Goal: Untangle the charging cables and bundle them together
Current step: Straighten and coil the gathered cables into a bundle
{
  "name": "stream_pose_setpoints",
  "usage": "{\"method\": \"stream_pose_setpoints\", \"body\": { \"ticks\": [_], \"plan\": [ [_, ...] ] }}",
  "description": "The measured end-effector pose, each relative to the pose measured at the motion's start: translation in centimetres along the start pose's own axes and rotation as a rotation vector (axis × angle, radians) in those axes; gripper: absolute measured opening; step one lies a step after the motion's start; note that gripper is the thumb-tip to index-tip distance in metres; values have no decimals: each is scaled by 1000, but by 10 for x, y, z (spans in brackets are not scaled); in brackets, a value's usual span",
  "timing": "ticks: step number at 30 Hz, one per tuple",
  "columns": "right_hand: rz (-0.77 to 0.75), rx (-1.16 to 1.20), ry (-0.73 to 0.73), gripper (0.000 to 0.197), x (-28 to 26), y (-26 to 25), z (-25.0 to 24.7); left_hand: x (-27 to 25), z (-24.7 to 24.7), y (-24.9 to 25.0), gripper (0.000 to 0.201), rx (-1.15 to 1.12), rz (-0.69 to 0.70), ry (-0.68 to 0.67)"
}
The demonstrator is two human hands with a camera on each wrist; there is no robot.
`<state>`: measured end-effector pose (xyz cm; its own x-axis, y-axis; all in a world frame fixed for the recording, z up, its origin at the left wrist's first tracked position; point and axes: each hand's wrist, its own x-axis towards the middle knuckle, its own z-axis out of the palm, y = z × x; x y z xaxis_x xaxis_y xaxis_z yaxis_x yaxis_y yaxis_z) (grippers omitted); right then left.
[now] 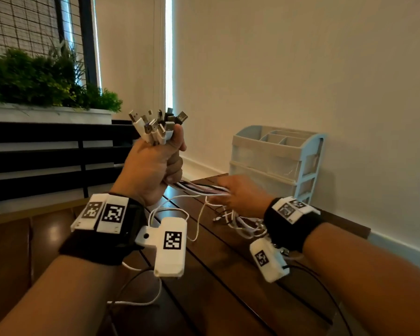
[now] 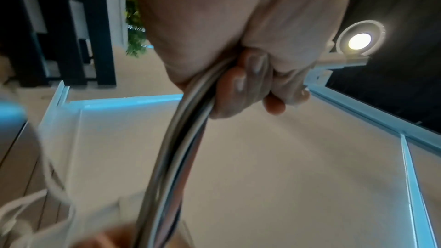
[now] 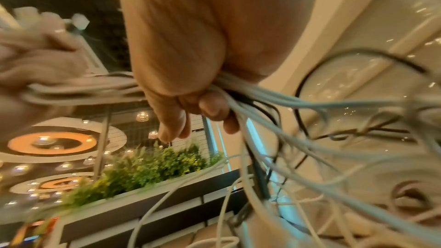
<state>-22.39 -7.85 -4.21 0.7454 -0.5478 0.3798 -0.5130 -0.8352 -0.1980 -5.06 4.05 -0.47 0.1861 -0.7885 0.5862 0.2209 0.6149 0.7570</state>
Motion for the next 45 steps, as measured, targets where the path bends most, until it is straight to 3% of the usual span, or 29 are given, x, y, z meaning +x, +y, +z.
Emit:
{"method": "stream_pose_setpoints", "body": {
  "ticks": [2,4,7,9,11,12,15,17,20,22,24,25,28,34,40,45],
  "plan": [
    [36,-47,7,11,-7,14,-13,0,-5,5,33,76,3,-4],
    [40,-113,-9,13,-14,21,-26,0,-10,2,33,168,-21,15],
    [56,-379,-60,7,-14,18,-38,-1,-3,-7,32,436,-49,57],
    [39,-507,-67,10,-10,11,-40,-2,6,-8,27,738,12,110],
    [37,-556,-124,11,-4,5,-38,0,8,-4,28,750,79,184],
    [53,-560,-178,23,-3,2,-38,1,6,-1,35,636,92,210],
    [138,-217,-382,102,-5,-19,-46,6,4,6,35,423,195,290],
    [47,96,-347,118,-2,-48,-43,4,11,2,25,477,291,337],
    [-120,451,-42,91,16,-85,-13,0,25,-11,16,435,271,350],
    [-101,580,135,58,22,-92,5,-1,27,-12,23,179,154,333],
    [-57,438,106,27,20,-82,11,1,20,-4,35,-76,55,238],
    [-48,319,68,15,19,-73,12,2,15,2,38,-97,43,193],
    [-7,162,21,24,8,-41,12,2,5,15,40,-32,19,104],
    [83,-90,28,22,-7,6,-12,1,-6,20,36,119,-22,156],
    [-5,-514,-93,19,-3,-10,-29,-2,0,7,19,729,10,216],
    [-123,-608,-150,20,-3,-43,-31,-7,28,2,22,907,-34,38]
  ]
}}
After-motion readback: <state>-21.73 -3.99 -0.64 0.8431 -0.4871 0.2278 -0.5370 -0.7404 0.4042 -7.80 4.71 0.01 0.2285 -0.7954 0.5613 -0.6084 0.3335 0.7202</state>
